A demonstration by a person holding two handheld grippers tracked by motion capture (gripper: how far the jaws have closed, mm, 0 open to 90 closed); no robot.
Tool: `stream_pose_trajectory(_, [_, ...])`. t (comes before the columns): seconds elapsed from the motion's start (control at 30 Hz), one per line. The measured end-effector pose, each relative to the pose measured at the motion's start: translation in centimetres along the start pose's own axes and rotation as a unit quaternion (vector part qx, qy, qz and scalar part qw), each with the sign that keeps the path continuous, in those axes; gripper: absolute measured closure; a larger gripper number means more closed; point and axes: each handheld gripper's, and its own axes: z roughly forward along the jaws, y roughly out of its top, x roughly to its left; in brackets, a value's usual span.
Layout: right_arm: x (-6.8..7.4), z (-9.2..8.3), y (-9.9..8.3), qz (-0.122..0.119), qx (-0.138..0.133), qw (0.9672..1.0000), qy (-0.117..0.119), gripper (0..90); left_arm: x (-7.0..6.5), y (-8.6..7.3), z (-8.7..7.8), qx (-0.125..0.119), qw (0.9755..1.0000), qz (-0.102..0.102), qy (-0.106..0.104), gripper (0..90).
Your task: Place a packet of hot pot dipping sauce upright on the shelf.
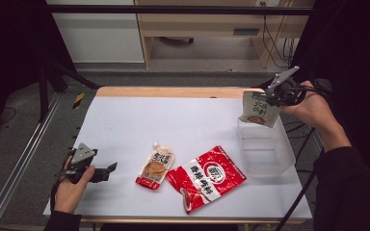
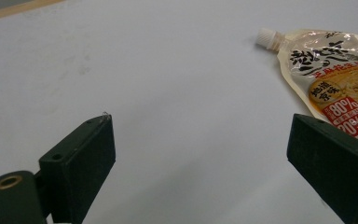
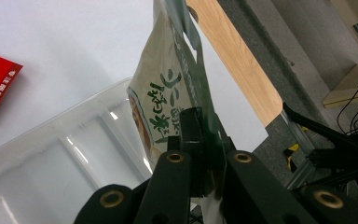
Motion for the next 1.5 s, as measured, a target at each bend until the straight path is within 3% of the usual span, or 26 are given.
stream_pose_trajectory(0.27, [-0.1, -0.1, -0.6, 0.006, 0.006, 1.0000, 0.003, 90.0, -0.1, 0.0, 0.0, 0.000, 1.0000, 0.002, 0.000, 7.5])
stream_pose_trajectory(0.57, [0.2, 1.9, -1.3, 0.012, 0.009, 0.9995, 0.028, 90.0, -0.1, 0.0, 0.1, 0.003, 1.0000, 0.003, -0.002, 7.5])
stream_pose_trajectory(0.73, [0.0, 3.5, -2.3, 0.033, 0.011, 0.9990, 0.028, 90.0, -0.2, 0.0, 0.2, 0.002, 1.0000, 0.002, -0.002, 7.5])
stream_pose_trajectory(1.03, [-0.7, 4.8, -3.5, 0.093, 0.001, 0.9956, -0.006, 83.4, -0.2, 0.0, 0.3, 0.005, 1.0000, 0.004, -0.004, 7.5])
stream_pose_trajectory(1.17, [-0.8, 5.1, -3.6, 0.110, 0.004, 0.9939, -0.011, 74.1, -0.2, 0.0, 0.3, 0.004, 1.0000, 0.003, -0.003, 7.5])
stream_pose_trajectory(1.27, [-0.8, 5.2, -3.6, 0.118, 0.012, 0.9929, -0.013, 61.2, -0.1, 0.0, 0.3, 0.004, 1.0000, 0.003, -0.004, 7.5])
stream_pose_trajectory(1.4, [-0.8, 5.2, -3.7, 0.129, 0.008, 0.9911, -0.034, 38.5, -0.2, 0.0, 0.3, 0.003, 1.0000, 0.004, -0.003, 7.5])
stream_pose_trajectory(1.5, [-0.7, 5.1, -3.7, 0.131, 0.010, 0.9904, -0.044, 30.0, -0.2, 0.0, 0.3, 0.004, 1.0000, 0.005, -0.004, 7.5])
